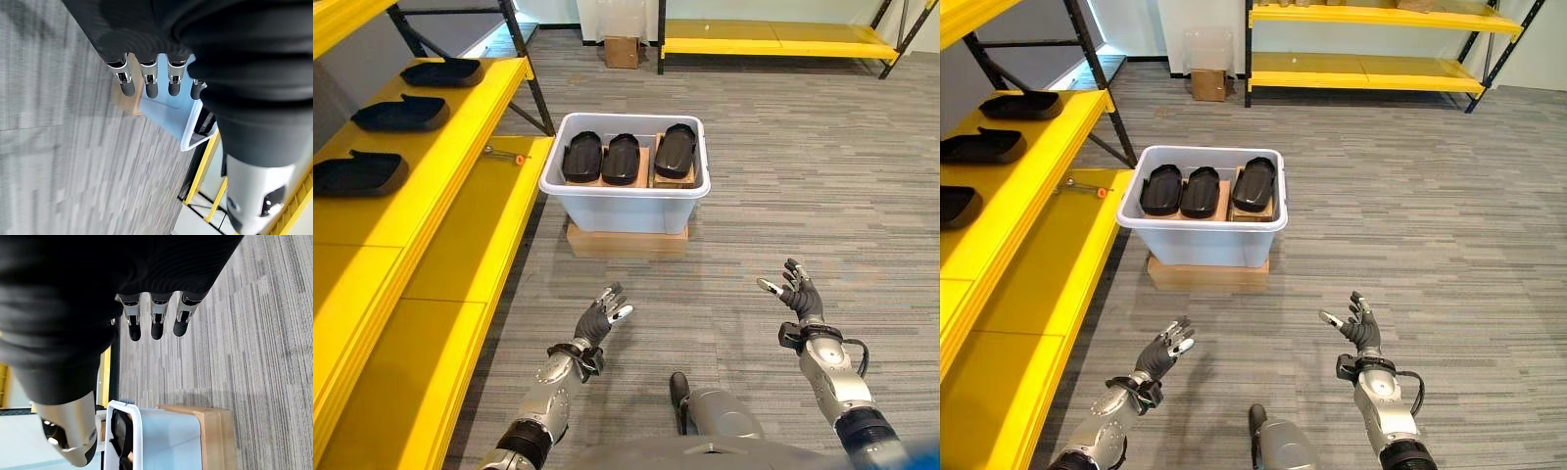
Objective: Move parts from the plastic box to the shelf.
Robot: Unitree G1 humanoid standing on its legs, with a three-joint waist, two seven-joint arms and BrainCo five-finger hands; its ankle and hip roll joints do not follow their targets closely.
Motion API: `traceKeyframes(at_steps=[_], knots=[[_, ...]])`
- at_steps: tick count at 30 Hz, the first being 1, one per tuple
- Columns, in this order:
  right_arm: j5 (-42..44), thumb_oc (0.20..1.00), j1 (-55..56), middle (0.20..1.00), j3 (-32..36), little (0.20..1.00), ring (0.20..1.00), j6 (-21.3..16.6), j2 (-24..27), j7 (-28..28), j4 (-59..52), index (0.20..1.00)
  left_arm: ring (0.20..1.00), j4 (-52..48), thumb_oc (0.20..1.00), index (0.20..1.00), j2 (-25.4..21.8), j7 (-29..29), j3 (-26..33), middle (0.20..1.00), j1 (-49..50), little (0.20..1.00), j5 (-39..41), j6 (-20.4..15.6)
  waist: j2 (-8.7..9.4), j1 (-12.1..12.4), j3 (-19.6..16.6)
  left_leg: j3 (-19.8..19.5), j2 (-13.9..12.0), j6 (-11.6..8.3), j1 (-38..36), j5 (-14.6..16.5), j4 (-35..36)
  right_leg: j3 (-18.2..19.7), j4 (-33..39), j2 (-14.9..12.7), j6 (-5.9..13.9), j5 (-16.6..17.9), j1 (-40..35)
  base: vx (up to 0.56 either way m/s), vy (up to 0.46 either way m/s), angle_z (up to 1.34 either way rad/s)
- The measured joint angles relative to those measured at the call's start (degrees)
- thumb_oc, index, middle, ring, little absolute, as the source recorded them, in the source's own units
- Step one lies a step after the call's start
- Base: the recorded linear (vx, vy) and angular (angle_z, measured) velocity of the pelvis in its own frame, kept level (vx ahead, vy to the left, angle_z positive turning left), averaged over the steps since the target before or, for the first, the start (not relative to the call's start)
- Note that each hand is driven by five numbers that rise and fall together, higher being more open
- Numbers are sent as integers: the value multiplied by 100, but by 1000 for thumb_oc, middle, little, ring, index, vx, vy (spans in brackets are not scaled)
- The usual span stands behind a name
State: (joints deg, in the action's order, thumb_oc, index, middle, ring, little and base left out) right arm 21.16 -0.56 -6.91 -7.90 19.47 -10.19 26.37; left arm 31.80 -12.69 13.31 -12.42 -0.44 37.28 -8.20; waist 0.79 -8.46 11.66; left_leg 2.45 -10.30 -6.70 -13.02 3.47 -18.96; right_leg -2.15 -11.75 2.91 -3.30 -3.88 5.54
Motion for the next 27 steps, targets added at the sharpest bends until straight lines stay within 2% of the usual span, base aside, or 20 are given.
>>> traceKeyframes(at_steps=[1,3,4,5,6,7,8,11,12,14,15,16,17,18,21,23,25,26,27], knots=[[2,1000,26,1000,-1,1000,1000,0,2,20,-18,1000,1000,-10,1000,1000,37,-9,67,1000,-14,1000,49,-14,24,14,-19,40,-16,52,118,-133,-281,47,45,-16,-69,-21,-65,129,-239,-6],[2,1000,53,1000,-2,1000,1000,-2,48,72,-42,1000,1000,-33,1000,1000,74,-71,63,1000,-97,1000,41,-50,53,-20,-56,127,55,50,457,-161,-702,9,93,25,-387,-38,-185,149,-320,12],[3,1000,98,1000,-1,1000,1000,-3,63,72,-49,1000,1000,-42,1000,1000,89,-168,63,1000,-180,1000,38,-54,100,-49,-59,336,-60,122,791,-395,-1227,-53,136,36,-476,-92,-227,115,-199,36],[4,1000,106,1000,0,1000,1000,0,75,60,-29,1000,1000,-44,1000,1000,125,-288,67,1000,-279,1000,40,-68,212,-26,-25,342,-65,145,1126,-328,-1755,-99,207,-10,-450,-51,-280,123,-93,16],[5,1000,37,1000,-49,1000,1000,-5,65,68,-32,1000,1000,-72,1000,1000,88,-369,66,1000,-258,1000,39,-81,333,45,-32,423,21,164,1430,-91,-2005,-76,342,-36,-453,11,-392,141,-99,5],[14,1000,19,1000,-40,1000,1000,-48,63,82,-30,1000,1000,-70,1000,1000,87,-424,66,1000,-241,1000,34,-81,367,22,-36,434,170,216,1576,78,-2001,-84,454,-47,-460,14,-527,146,-60,-13],[27,1000,23,1000,-24,1000,1000,-62,70,87,-28,1000,1000,-82,1000,1000,103,-476,62,1000,-204,1000,34,-106,400,44,-30,442,340,306,1598,293,-1747,-59,575,-71,-475,26,-689,105,4,-2],[50,1000,62,1000,-39,1000,1000,-60,61,105,-59,1000,1000,-296,1000,1000,15,-494,66,1000,-31,1000,32,-110,383,14,-37,742,538,321,1745,357,-826,-81,851,-50,-452,23,-1000,134,69,-1],[50,1000,82,1000,-36,1000,1000,-58,68,101,-59,1000,1000,-358,1000,1000,-24,-489,66,1000,5,1000,34,-127,362,7,-49,939,545,362,1734,316,-97,-97,1012,-31,-425,72,-1099,174,121,7],[48,1000,88,1000,-45,1000,1000,-55,66,95,-50,1000,1000,-343,1000,1000,-69,-492,73,1000,24,1000,41,-132,296,24,-64,934,536,346,1789,106,992,-55,1241,25,-314,64,-1243,273,147,3],[46,1000,79,1000,-61,1000,1000,-53,71,98,-47,1000,1000,-314,1000,1000,-94,-497,84,1000,86,1000,46,-149,206,42,-77,810,535,304,1706,-384,2242,2,1540,73,-209,141,-1458,290,115,-9],[47,1000,60,1000,-62,1000,1000,-54,71,100,-15,1000,1000,-248,1000,1000,-92,-495,115,1000,97,1000,66,-201,153,82,-53,627,499,283,1748,-530,2483,85,1604,106,-207,151,-1554,317,123,-50],[47,1000,54,1000,-102,1000,1000,-49,74,104,54,1000,1000,-104,1000,1000,-84,-501,204,1000,159,1000,209,-270,95,247,-42,414,384,251,1791,-731,2479,241,1672,133,-231,167,-1691,167,70,-64],[48,1000,74,1000,-141,1000,1000,-48,84,110,53,1000,1000,-50,1000,1000,-83,-512,279,1000,226,1000,221,-277,89,302,-42,353,325,250,1811,-768,2476,325,1691,132,-262,184,-1772,252,132,-63],[38,1000,135,1000,-180,1000,1000,-44,98,187,117,1000,1000,166,1000,1000,-75,-495,379,1000,263,1000,195,-543,31,312,-48,294,204,234,2022,-762,2463,472,1670,91,-288,10,-1948,205,145,-26],[40,1000,130,1000,-226,1000,1000,-44,97,278,171,1000,1000,163,1000,1000,-68,-497,386,1000,265,1000,189,-660,42,341,2,290,194,240,2010,-766,2468,615,1671,21,-193,-85,-2051,277,254,-37],[42,1000,61,1000,-284,1000,1000,-44,109,414,178,1000,1000,126,1000,1000,-43,-522,384,1000,259,1000,165,-745,-44,349,73,286,221,330,1743,-733,2467,801,1605,-73,11,-268,-2144,304,329,-61],[41,1000,15,1000,-299,1000,1000,-44,103,504,171,1000,1000,108,1000,1000,-19,-636,396,1000,247,1000,144,-778,-48,365,167,316,278,412,1534,-961,2469,904,1444,-141,181,-431,-2214,248,306,-75],[39,1000,39,1000,-317,1000,1000,-44,100,571,157,1000,1000,44,1000,1000,-18,-719,402,1000,252,1000,143,-799,7,372,193,354,403,481,1417,-1195,2468,818,1247,-259,391,-570,-2202,240,303,-61]])
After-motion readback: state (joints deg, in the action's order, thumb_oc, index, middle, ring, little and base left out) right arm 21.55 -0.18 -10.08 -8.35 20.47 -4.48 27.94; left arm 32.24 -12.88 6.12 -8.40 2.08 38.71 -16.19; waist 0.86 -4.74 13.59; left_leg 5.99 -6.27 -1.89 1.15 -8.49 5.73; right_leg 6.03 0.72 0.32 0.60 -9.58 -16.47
